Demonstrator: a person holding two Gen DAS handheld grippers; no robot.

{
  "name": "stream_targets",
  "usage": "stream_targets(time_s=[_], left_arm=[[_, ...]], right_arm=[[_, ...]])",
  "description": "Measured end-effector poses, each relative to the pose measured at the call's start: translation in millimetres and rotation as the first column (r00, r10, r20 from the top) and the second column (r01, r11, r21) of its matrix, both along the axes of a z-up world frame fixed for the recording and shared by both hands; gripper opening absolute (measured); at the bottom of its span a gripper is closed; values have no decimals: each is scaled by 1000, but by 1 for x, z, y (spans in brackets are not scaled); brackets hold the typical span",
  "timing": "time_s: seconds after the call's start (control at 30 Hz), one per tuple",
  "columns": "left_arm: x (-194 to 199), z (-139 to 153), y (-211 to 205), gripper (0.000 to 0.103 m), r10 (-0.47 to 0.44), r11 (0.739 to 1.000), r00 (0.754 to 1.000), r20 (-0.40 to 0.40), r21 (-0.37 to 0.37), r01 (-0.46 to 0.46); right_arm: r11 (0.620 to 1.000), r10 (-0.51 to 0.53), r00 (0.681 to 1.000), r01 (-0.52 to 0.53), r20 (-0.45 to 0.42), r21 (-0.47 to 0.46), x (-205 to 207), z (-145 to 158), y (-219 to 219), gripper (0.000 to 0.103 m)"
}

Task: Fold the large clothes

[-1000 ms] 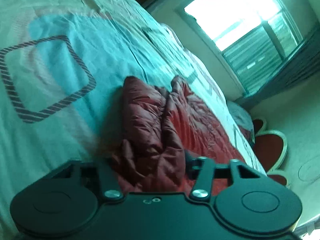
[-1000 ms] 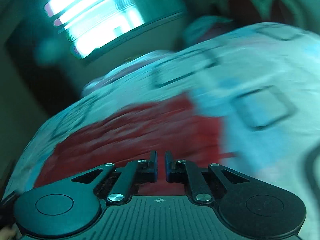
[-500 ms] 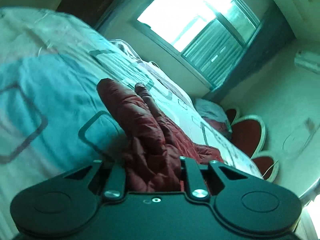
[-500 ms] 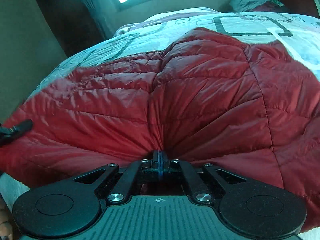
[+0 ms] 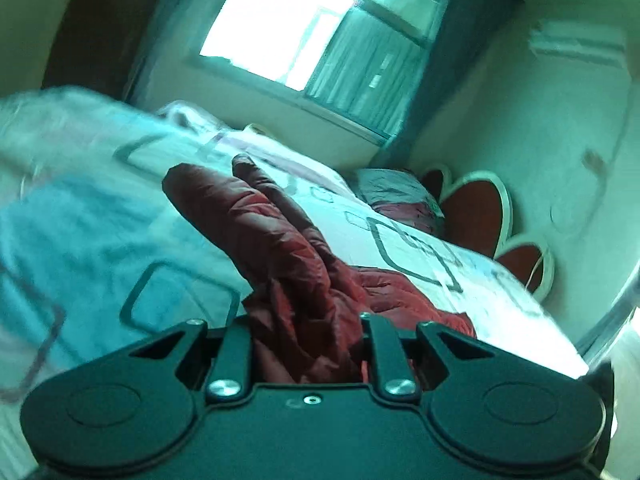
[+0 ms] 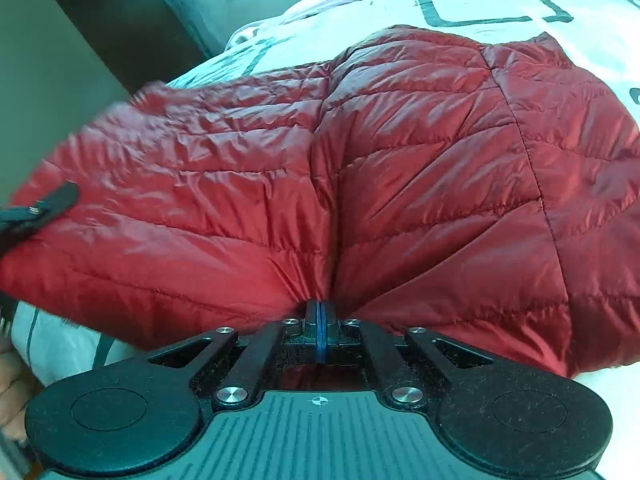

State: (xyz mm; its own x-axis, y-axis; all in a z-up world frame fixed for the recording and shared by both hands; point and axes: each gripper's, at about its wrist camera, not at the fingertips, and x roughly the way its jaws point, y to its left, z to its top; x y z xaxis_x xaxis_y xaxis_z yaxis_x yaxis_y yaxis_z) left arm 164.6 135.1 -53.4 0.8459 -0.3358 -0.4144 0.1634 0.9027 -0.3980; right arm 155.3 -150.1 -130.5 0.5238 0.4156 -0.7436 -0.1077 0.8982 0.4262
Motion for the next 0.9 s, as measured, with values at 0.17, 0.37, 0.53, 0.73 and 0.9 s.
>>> stream_targets(time_s=[0.17, 0.37, 0.53, 0.73, 0.9], left_arm=[[6, 7, -5, 17, -19, 999, 1000, 5, 50, 19], [8, 16, -15, 17, -51, 994, 999, 13, 102, 49], [11, 30, -36, 17, -58, 988, 998, 0, 142, 57], [9, 45, -67, 17, -18, 984, 1000, 3, 177, 17], [7, 57, -106, 17, -23, 973, 1000, 20, 232, 17]], right_arm=[[992, -101, 992, 94, 82, 79, -1, 29, -26, 0], [992, -86, 993, 78, 80, 100, 40, 22, -8, 0], [995, -62, 998, 60, 26, 73, 56, 6, 5, 0], [997, -63, 996, 60, 62, 50, 23, 30, -32, 0], [999, -25, 1000, 24, 18, 42, 17, 13, -48, 0]])
